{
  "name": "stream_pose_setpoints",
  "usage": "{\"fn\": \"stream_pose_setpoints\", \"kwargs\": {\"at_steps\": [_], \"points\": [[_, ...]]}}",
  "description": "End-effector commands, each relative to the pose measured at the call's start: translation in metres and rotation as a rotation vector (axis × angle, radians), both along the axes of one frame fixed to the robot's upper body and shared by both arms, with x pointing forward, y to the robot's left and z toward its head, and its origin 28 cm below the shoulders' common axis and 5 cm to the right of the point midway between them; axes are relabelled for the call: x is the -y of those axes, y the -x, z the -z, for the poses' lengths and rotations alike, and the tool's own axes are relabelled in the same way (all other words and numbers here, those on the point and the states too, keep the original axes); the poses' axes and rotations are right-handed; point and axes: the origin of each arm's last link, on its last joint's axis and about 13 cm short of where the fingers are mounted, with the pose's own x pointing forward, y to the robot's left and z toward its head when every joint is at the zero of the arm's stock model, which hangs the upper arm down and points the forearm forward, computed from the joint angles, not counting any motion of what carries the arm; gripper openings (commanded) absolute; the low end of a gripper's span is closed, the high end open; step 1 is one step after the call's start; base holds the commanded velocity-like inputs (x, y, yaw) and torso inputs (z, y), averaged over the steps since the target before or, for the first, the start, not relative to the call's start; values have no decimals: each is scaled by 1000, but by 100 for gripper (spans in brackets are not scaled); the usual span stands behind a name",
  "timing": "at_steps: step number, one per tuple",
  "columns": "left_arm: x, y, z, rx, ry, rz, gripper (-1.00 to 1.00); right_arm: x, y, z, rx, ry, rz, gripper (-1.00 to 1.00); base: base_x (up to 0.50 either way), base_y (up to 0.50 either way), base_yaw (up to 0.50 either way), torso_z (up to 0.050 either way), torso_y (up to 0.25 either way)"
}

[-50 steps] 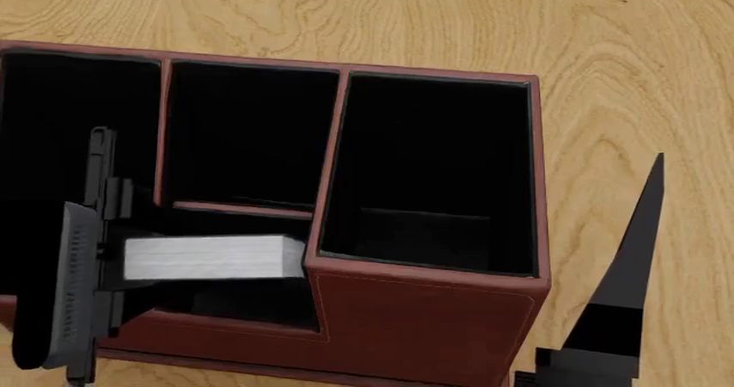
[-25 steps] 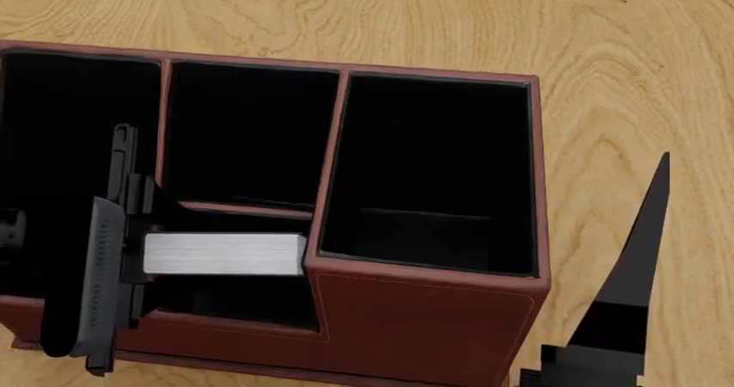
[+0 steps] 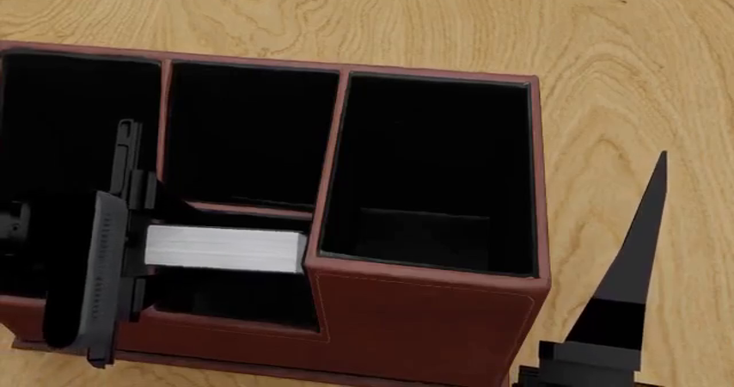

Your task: Pick up the book and place it in the back compartment of the caddy.

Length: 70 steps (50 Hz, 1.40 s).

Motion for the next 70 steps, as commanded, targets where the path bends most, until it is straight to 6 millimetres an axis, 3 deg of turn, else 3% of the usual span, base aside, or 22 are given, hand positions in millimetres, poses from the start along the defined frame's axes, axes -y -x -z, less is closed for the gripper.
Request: {"fn": "stream_pose_setpoints", "kwargs": {"at_steps": [1, 30, 47, 58, 70], "points": [[5, -2, -1, -27, 61, -47, 100, 0, 0, 1, -3, 1, 0, 100, 10, -3, -4, 0, 0], [4, -2, -9, -2, 79, -72, 100, 1, 1, 1, -2, -1, 3, 100, 0, 0, 0, 0, 0], [1, 5, -38, 54, 109, -79, 100, 1, 2, 0, 6, -4, -3, 100, 0, 0, 0, 0, 0], [7, 24, -61, 89, 113, -87, 100, 1, 3, -1, 12, -10, -6, 100, 0, 0, 0, 0, 0], [8, 31, -76, 122, 140, -96, 100, 2, 5, -1, 16, -14, -5, 100, 0, 0, 0, 0, 0]]}}
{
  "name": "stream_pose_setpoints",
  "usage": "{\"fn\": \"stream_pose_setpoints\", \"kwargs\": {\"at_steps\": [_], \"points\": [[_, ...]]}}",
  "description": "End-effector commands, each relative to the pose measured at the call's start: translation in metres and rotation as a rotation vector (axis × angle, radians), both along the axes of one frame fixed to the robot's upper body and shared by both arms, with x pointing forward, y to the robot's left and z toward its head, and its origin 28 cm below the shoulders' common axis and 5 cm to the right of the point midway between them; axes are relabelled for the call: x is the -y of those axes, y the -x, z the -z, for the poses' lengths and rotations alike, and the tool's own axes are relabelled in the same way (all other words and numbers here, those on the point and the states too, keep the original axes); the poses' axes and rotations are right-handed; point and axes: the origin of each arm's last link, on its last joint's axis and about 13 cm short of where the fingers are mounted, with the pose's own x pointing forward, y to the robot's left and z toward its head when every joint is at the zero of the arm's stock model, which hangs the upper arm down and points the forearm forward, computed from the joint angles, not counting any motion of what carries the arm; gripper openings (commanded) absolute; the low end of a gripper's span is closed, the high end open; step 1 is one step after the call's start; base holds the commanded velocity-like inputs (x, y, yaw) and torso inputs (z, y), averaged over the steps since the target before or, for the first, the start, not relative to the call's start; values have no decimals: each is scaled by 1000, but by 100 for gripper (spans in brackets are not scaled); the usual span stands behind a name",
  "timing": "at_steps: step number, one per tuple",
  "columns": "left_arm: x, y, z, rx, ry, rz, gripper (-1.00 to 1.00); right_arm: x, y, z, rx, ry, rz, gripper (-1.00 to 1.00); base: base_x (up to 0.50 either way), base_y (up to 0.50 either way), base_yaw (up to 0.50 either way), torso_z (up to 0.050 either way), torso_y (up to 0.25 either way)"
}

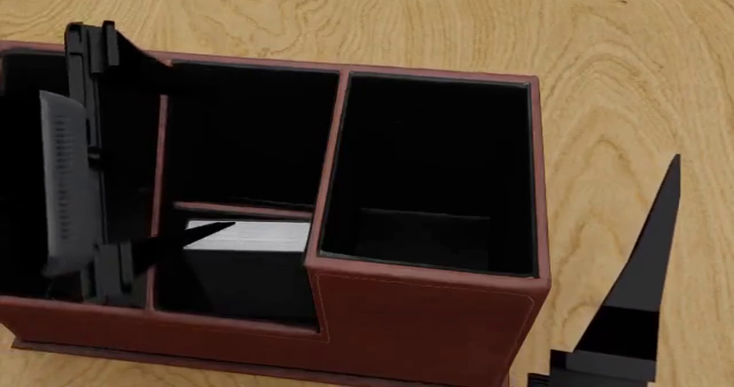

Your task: Pick up the book and place it in the back compartment of the caddy.

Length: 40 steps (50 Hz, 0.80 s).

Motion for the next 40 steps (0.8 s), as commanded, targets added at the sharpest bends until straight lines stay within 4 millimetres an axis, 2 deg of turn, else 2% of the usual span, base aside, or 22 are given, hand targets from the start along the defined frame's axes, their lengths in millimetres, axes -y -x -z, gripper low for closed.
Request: {"fn": "stream_pose_setpoints", "kwargs": {"at_steps": [1, 14, 20, 40], "points": [[0, 9, -16, 33, 15, -9, 100, 1, 2, 0, 5, -4, -2, 100, 0, 0, 0, 0, 0], [-5, 10, -28, 84, 55, -27, 100, 0, 2, 0, 6, -5, -6, 100, 0, 0, 0, 0, 0], [-8, 12, -38, 124, 122, -53, 100, 0, 2, 1, 7, -7, -7, 100, 0, 0, 0, 0, 0], [-22, 24, -52, 221, 277, -133, 100, -2, 0, 0, 9, -4, -16, 100, 0, 0, 0, 0, 0]]}}
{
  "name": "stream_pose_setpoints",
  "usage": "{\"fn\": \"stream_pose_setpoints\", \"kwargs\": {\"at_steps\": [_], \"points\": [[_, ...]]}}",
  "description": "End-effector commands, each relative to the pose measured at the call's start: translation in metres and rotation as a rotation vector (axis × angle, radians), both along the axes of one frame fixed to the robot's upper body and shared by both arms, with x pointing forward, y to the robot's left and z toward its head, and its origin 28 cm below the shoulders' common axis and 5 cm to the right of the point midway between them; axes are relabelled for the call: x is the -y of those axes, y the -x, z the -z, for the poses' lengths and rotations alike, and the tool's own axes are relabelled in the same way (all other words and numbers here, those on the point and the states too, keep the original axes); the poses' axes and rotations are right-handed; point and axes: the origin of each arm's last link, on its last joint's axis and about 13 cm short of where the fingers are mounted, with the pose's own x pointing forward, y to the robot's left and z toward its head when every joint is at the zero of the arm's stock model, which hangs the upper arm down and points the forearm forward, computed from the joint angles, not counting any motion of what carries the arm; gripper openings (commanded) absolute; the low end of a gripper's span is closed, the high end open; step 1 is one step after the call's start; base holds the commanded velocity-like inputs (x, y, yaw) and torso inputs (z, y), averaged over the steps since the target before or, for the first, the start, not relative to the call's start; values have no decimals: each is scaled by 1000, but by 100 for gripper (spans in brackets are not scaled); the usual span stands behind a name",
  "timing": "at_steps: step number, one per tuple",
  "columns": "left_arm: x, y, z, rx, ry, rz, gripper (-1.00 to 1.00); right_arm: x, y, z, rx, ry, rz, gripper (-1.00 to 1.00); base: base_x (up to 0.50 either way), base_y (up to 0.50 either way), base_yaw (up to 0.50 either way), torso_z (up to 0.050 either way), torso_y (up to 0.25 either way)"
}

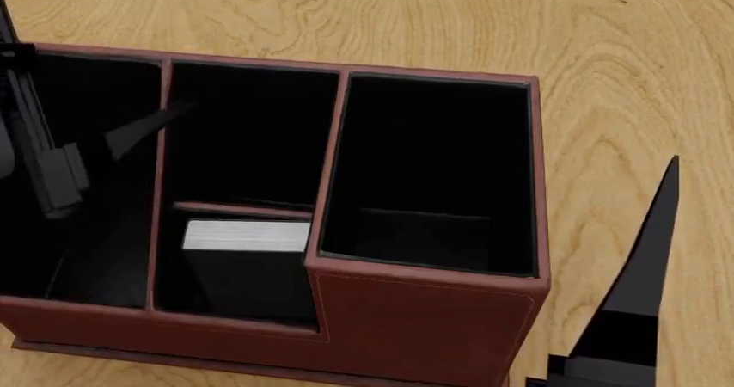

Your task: Pick up the book and place it in the back compartment of the caddy.

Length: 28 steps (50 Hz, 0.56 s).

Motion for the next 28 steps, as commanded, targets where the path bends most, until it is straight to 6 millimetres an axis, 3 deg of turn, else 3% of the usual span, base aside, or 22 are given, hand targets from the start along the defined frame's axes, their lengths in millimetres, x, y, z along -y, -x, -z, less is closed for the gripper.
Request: {"fn": "stream_pose_setpoints", "kwargs": {"at_steps": [1, 28], "points": [[-7, 7, -9, 56, 88, -36, 100, -1, -1, -1, 2, 2, -6, 100, 0, 0, 0, 0, 0], [-32, 33, -11, 154, 264, -188, 100, -1, -1, -6, 15, 12, -11, 100, 0, 0, 0, 0, 0]]}}
